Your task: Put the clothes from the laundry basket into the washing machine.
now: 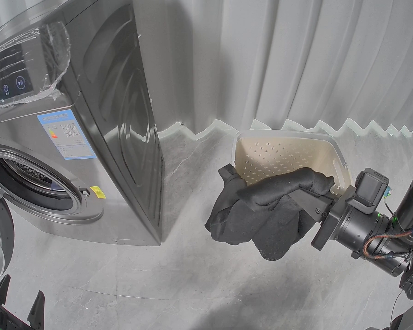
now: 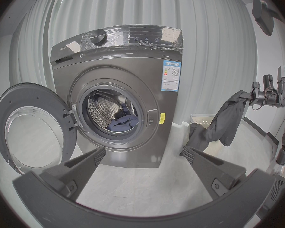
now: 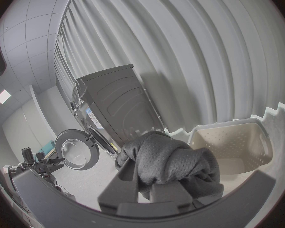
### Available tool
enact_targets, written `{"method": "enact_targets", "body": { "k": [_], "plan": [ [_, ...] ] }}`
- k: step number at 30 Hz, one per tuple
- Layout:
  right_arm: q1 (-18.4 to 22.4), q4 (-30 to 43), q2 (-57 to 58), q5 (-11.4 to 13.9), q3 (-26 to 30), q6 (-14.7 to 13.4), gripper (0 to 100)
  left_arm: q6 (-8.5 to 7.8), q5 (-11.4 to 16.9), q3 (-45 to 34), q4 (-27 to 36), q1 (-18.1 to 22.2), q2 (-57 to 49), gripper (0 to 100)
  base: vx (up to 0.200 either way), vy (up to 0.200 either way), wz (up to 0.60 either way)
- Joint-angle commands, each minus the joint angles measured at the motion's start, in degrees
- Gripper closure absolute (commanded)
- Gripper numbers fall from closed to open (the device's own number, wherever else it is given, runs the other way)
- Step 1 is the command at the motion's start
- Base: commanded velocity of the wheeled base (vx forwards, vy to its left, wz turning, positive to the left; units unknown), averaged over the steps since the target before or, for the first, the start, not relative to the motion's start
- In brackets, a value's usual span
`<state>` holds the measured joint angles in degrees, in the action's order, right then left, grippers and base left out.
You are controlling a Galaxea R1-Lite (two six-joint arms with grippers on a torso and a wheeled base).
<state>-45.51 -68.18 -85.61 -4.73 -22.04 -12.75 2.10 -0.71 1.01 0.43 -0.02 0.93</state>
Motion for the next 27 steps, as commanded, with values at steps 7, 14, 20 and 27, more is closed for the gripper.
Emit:
{"method": "enact_targets", "body": {
  "k": [7, 14, 20, 27],
  "plan": [
    [0.0, -1.9, -0.1, 1.2, 0.2, -0.1, 100, 0.01, 0.0, -0.9, 0.0, 0.0, -0.9, 0, 0.0, 0.057, 0.0],
    [0.0, -1.9, -0.1, 1.3, 0.3, -0.1, 100, 0.1, -0.1, -0.9, 0.0, 0.0, -0.9, 0, -0.086, 0.0, 0.0],
    [0.0, -1.9, -0.2, 1.3, 0.5, -0.1, 100, 0.1, 0.0, -0.9, 0.0, 0.0, -0.8, 0, -0.2, 0.0, 0.0],
    [0.0, -1.9, -0.2, 1.3, 0.6, -0.1, 100, 0.1, 0.0, -0.9, 0.0, 0.0, -0.9, 0, -0.2, 0.0, 0.0]
  ]
}}
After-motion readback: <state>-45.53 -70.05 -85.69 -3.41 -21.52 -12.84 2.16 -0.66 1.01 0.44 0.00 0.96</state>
